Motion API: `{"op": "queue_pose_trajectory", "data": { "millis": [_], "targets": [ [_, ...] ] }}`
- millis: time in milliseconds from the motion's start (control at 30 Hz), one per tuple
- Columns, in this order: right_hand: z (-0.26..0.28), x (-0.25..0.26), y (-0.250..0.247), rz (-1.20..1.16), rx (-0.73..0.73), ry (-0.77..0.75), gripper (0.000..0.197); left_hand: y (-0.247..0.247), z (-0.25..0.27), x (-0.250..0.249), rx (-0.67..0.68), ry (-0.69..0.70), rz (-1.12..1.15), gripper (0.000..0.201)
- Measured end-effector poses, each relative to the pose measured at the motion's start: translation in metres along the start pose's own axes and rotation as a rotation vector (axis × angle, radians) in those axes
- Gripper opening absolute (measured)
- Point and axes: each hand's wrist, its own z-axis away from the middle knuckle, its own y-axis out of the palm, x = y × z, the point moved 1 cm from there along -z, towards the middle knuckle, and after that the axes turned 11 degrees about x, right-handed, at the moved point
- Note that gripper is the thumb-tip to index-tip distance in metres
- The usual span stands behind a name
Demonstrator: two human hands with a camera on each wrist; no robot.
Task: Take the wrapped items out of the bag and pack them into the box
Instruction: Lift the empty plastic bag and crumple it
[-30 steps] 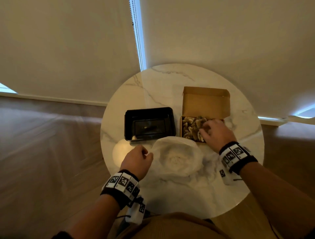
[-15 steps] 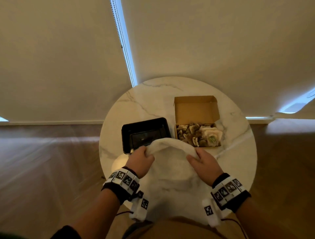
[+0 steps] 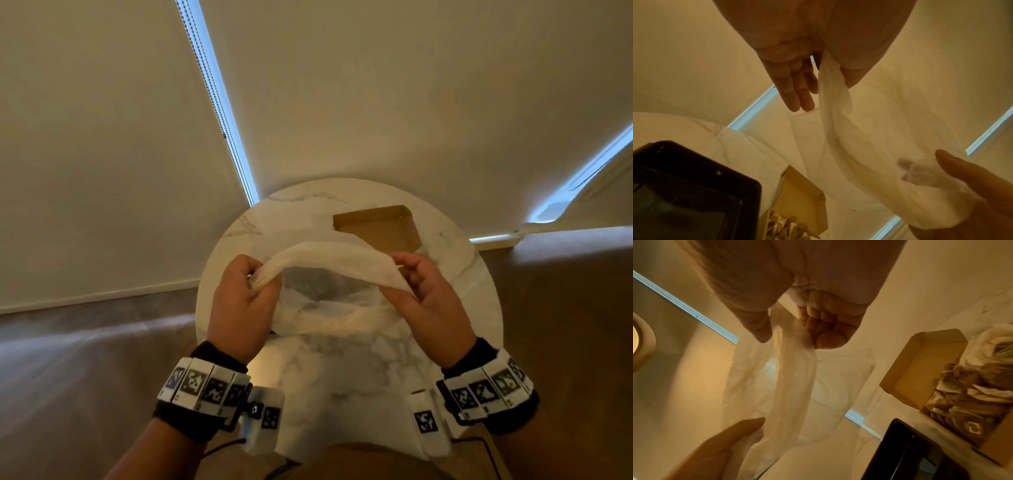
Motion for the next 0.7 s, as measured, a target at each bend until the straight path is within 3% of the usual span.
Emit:
{"op": "queue_pose_trajectory", "data": {
  "millis": [100,233,367,467,533,600,633,700],
  "targets": [
    [0.011,-0.007,-0.005,-0.021,0.084,-0.059,0.062,-0.004,0.007,-0.008,-0.002,0.065,0.043,0.007],
    [0.021,-0.021,-0.007,0.257,0.204,-0.092,0.098,-0.009,0.011,-0.010,-0.014,0.056,0.071,0.006],
    [0.012,-0.034,0.001,0.455,0.199,-0.175,0.113,-0.014,0.008,-0.009,0.022,-0.079,0.164,0.011],
    [0.010,-0.030,0.004,0.443,0.150,-0.116,0.115,-0.013,0.007,-0.015,0.099,-0.166,0.183,0.015],
    [0.013,-0.021,0.006,0.274,0.185,0.003,0.092,-0.010,0.007,-0.018,0.161,-0.197,0.167,0.015],
    [0.011,-0.021,0.010,0.177,0.218,0.011,0.044,-0.009,0.008,-0.017,0.214,-0.199,0.128,0.015],
    [0.010,-0.023,0.011,0.134,0.203,0.007,0.031,-0.009,0.009,-0.015,0.237,-0.191,0.137,0.014],
    [0.007,-0.029,0.009,0.100,0.134,-0.010,0.028,-0.011,0.009,-0.010,0.285,-0.233,0.239,0.015]
  ]
}}
